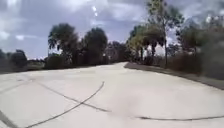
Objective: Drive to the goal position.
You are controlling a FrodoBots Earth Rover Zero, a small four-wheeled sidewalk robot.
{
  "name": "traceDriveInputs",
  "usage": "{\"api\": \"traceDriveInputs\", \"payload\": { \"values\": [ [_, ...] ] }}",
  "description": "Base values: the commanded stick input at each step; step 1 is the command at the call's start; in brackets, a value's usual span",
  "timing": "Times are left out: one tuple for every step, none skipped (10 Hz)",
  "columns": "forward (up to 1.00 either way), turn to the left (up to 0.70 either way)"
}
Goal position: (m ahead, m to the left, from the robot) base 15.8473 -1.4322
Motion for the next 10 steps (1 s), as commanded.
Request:
{"api": "traceDriveInputs", "payload": {
  "values": [
    [0.85,0.00],
    [0.85,0.00],
    [0.85,0.00],
    [0.85,0.00],
    [0.85,0.00],
    [0.85,0.00],
    [0.85,0.00],
    [0.85,0.00],
    [0.85,0.00],
    [0.85,0.00]
  ]
}}
